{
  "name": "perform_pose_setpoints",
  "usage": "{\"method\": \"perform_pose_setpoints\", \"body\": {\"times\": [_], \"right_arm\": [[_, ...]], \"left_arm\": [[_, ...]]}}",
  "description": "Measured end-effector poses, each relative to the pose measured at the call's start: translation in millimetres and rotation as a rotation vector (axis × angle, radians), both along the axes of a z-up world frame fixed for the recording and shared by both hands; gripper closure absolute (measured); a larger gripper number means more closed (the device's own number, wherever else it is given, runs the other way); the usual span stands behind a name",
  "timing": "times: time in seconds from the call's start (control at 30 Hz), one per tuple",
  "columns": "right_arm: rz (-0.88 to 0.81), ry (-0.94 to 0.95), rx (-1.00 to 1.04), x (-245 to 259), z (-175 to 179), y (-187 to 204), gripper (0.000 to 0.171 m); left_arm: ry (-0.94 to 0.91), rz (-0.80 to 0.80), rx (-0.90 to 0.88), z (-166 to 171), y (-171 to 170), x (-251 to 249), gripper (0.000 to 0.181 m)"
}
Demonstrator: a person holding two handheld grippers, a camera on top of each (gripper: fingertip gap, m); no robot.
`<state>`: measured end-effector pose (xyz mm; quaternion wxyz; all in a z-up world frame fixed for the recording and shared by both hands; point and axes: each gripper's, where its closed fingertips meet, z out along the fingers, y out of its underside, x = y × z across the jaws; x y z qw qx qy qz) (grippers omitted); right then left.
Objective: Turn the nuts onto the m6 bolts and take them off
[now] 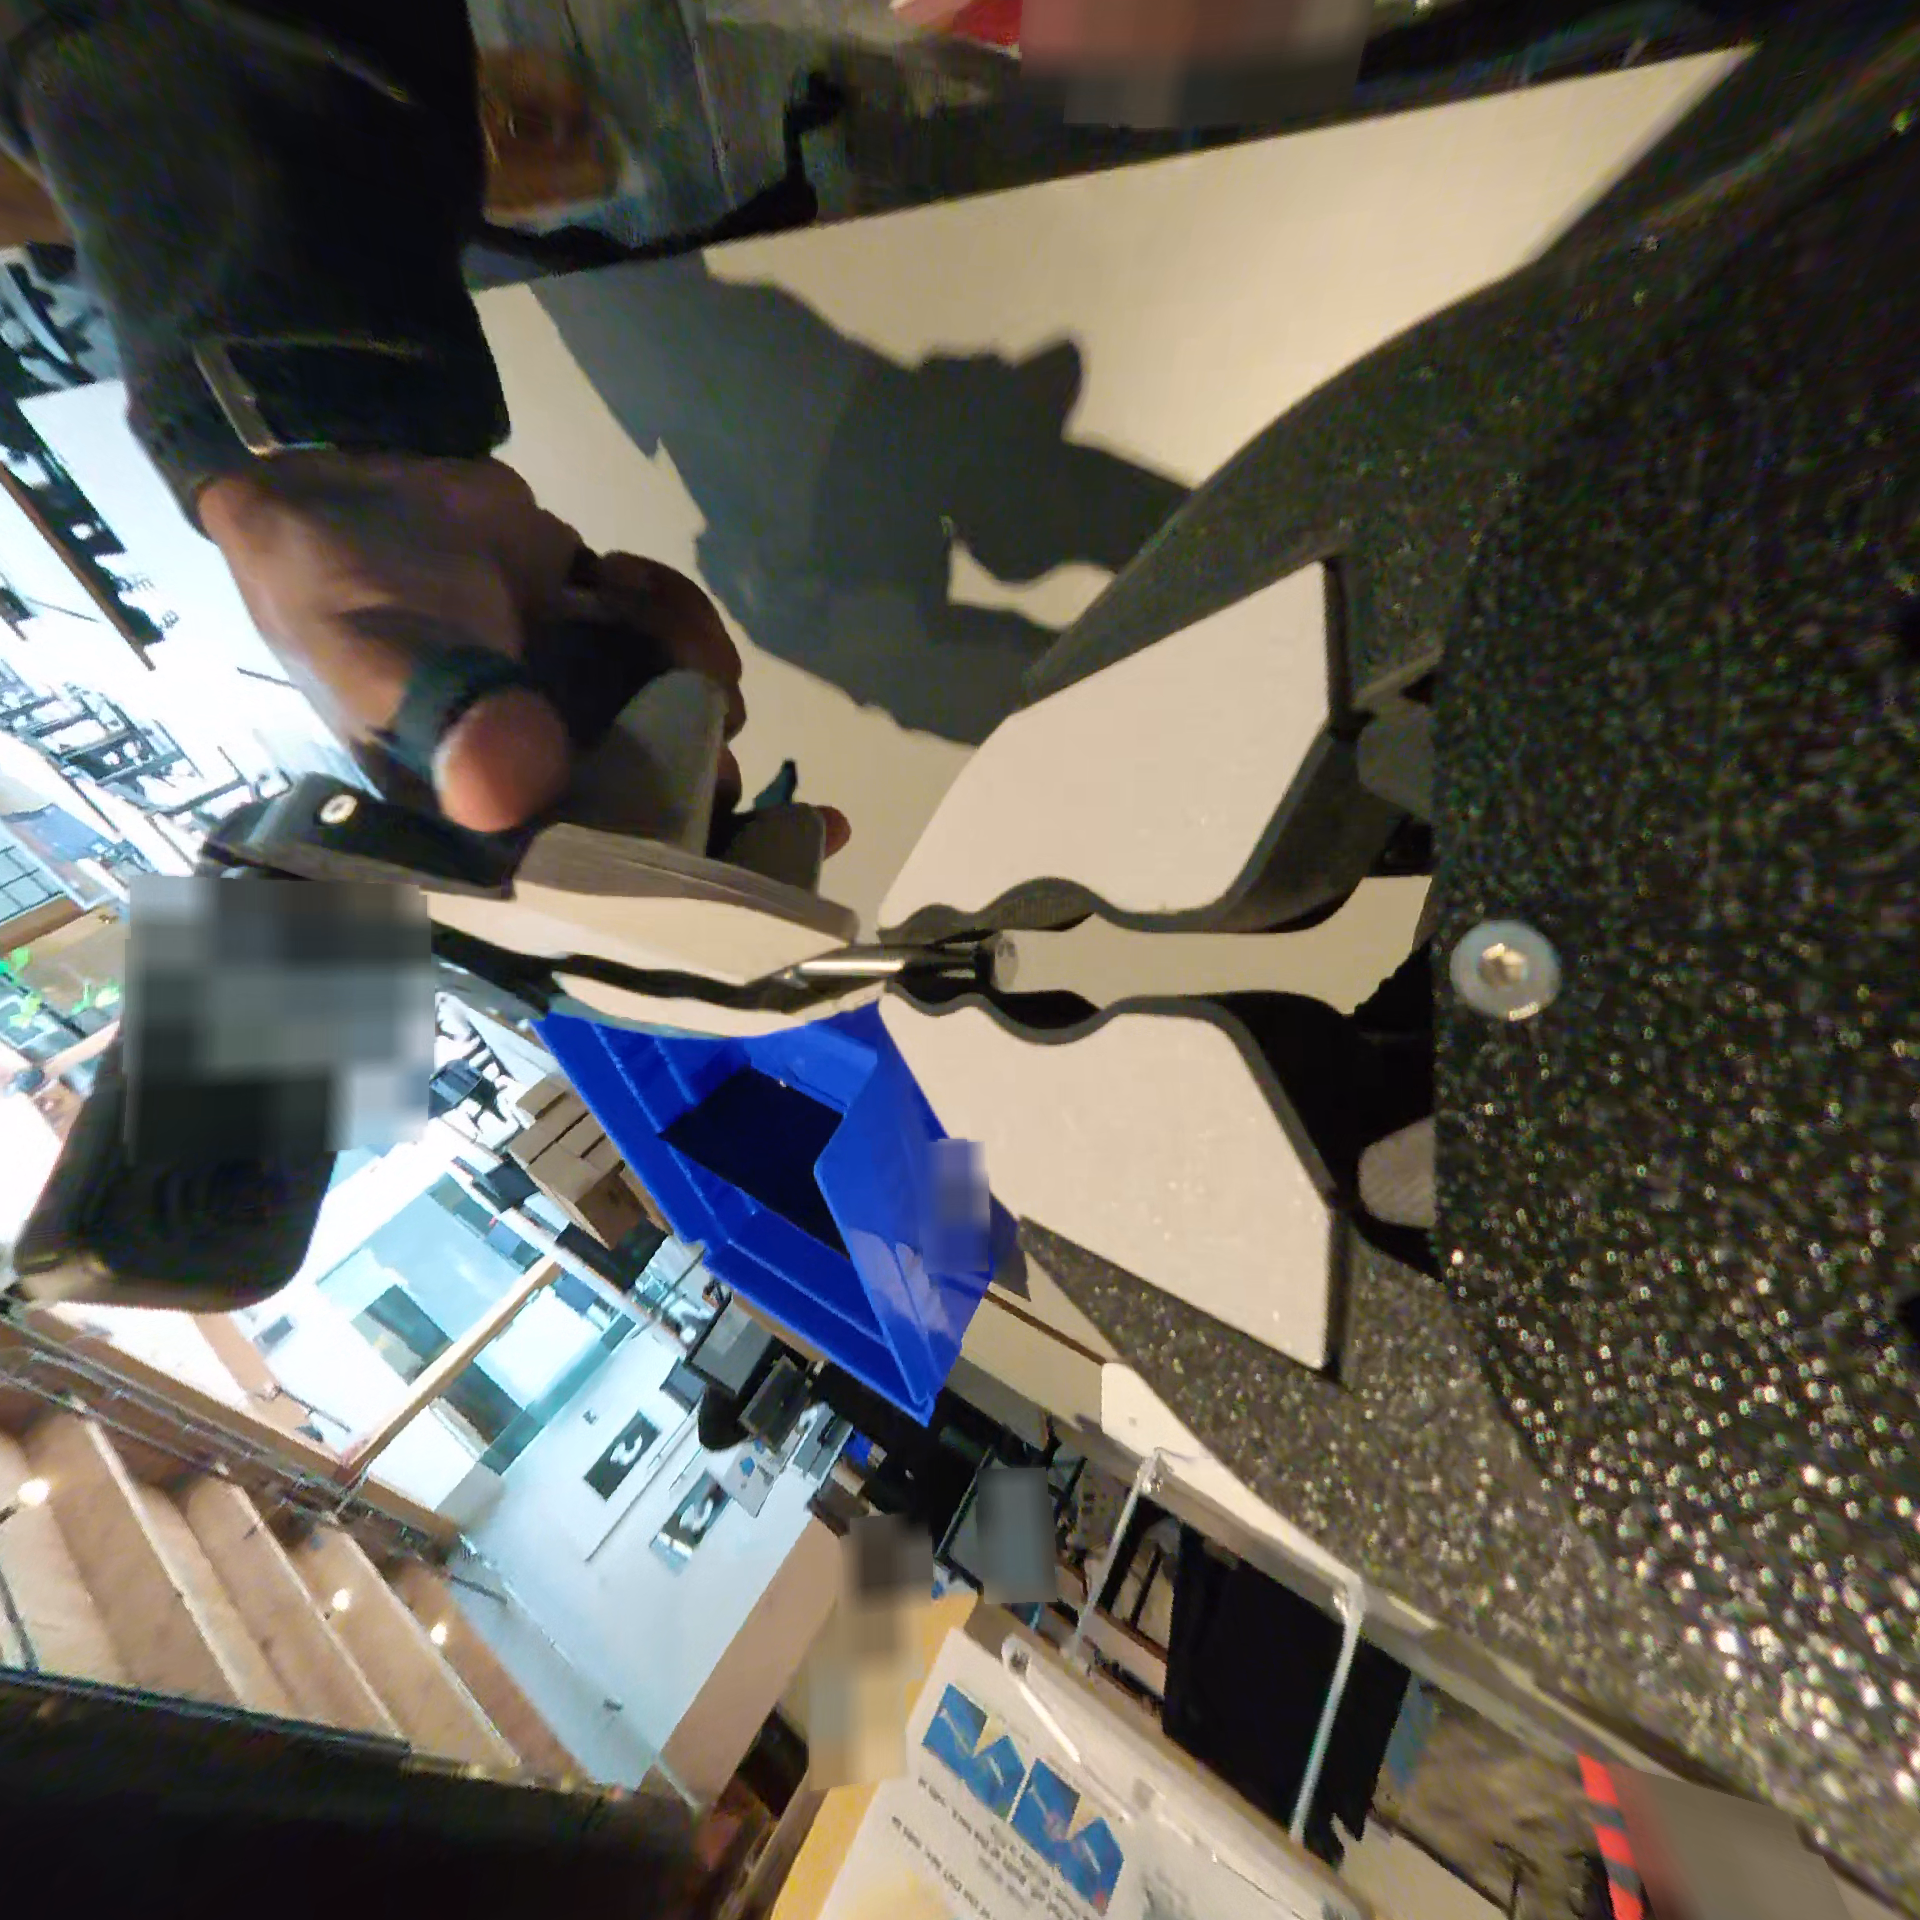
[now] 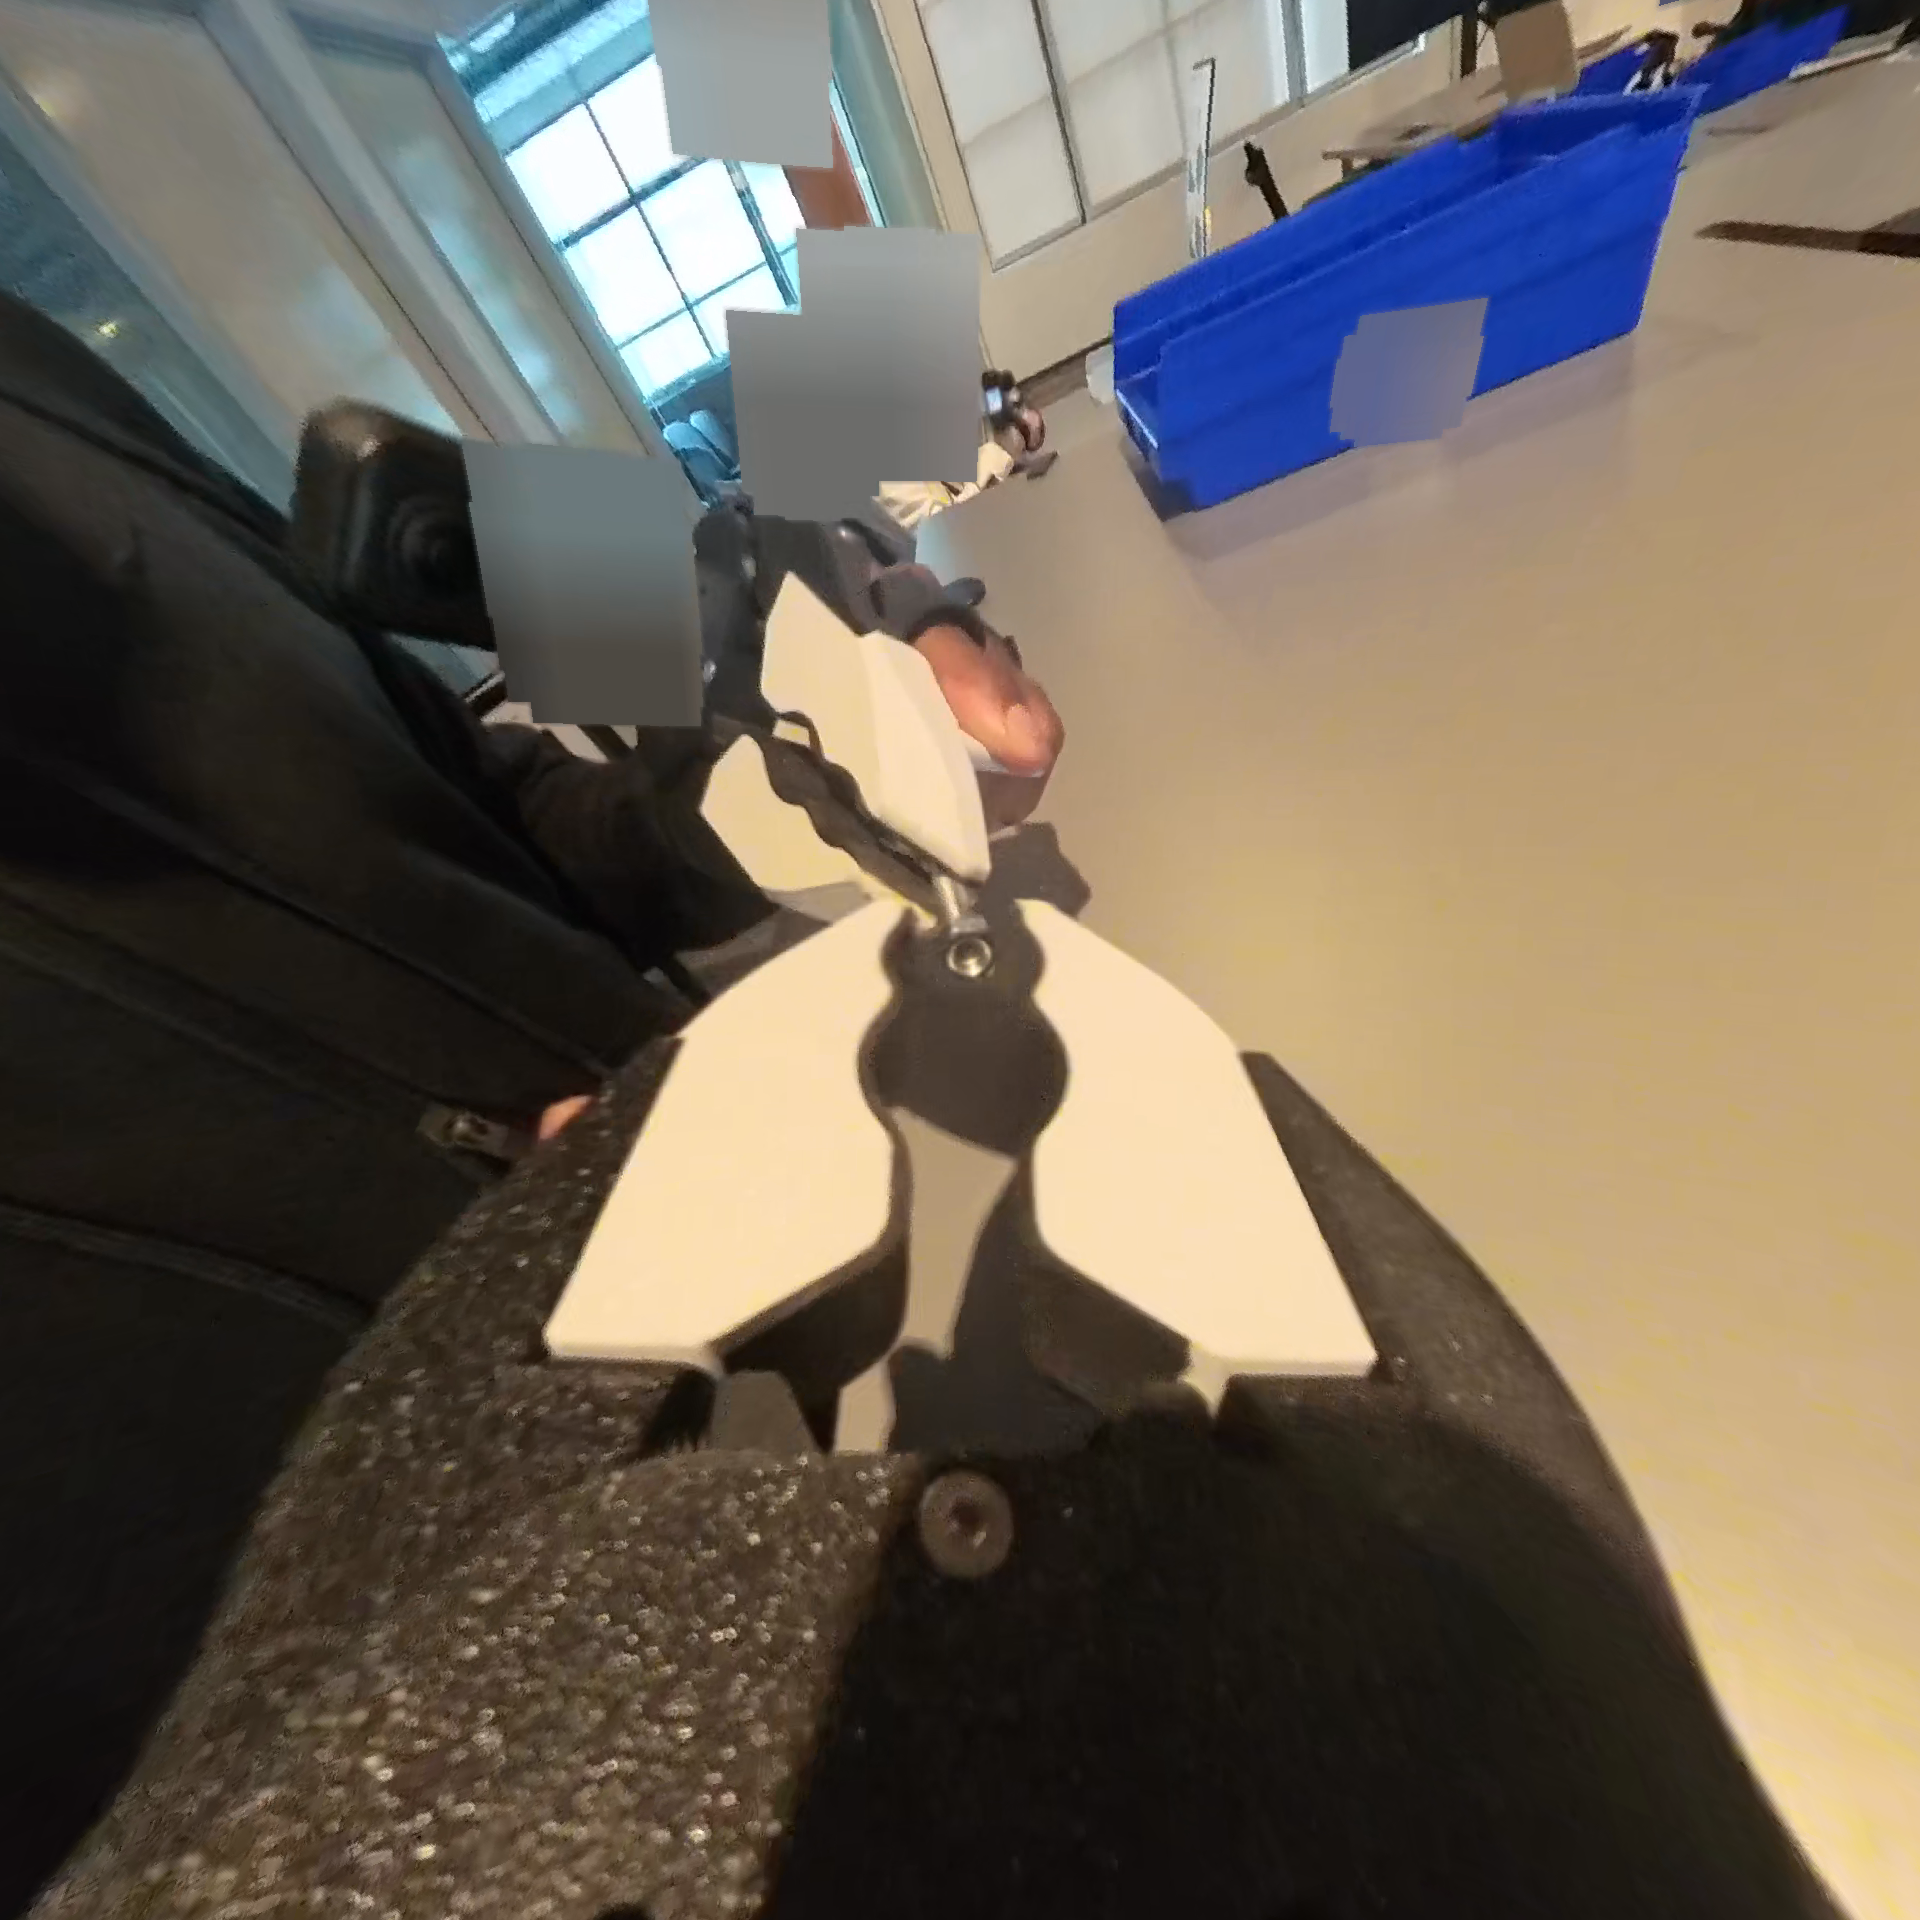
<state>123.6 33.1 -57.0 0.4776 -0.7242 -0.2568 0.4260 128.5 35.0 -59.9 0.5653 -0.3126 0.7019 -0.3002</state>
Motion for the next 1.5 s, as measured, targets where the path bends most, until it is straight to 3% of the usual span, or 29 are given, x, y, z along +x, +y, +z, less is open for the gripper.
{"method": "perform_pose_setpoints", "body": {"times": [0.13,0.3,0.4,0.47,0.53,0.57,0.7,0.83,1.03,1.13,1.27,1.5], "right_arm": [[0.048,-0.034,0.099,-7,3,-1,0.160],[0.113,-0.212,0.393,-28,8,8,0.158],[0.072,-0.286,0.519,-41,16,27,0.160],[0.036,-0.259,0.482,-47,20,40,0.156],[-0.011,-0.197,0.377,-51,21,56,0.137],[-0.033,-0.157,0.317,-53,22,62,0.135],[-0.082,-0.004,0.142,-69,25,77,0.136],[-0.059,0.028,0.120,-89,30,76,0.139],[-0.063,-0.030,0.091,-105,21,76,0.139],[-0.065,-0.082,0.118,-108,17,73,0.153],[-0.025,-0.221,0.227,-111,13,62,0.161],[0.080,-0.467,0.581,-107,13,46,0.161]], "left_arm": [[0.059,-0.101,-0.220,3,-2,-8,0.176],[0.204,-0.320,-0.760,7,3,-30,0.176],[0.180,-0.358,-0.889,13,20,-43,0.176],[0.125,-0.333,-0.869,17,34,-51,0.176],[0.076,-0.296,-0.802,20,48,-61,0.176],[0.045,-0.274,-0.751,21,54,-66,0.176],[-0.051,-0.209,-0.536,26,70,-84,0.176],[-0.047,-0.170,-0.365,20,76,-95,0.176],[-0.039,-0.174,-0.338,18,77,-105,0.176],[0.006,-0.197,-0.335,14,73,-109,0.176],[0.121,-0.323,-0.580,11,58,-113,0.176],[0.342,-0.584,-1.274,11,37,-111,0.176]]}}
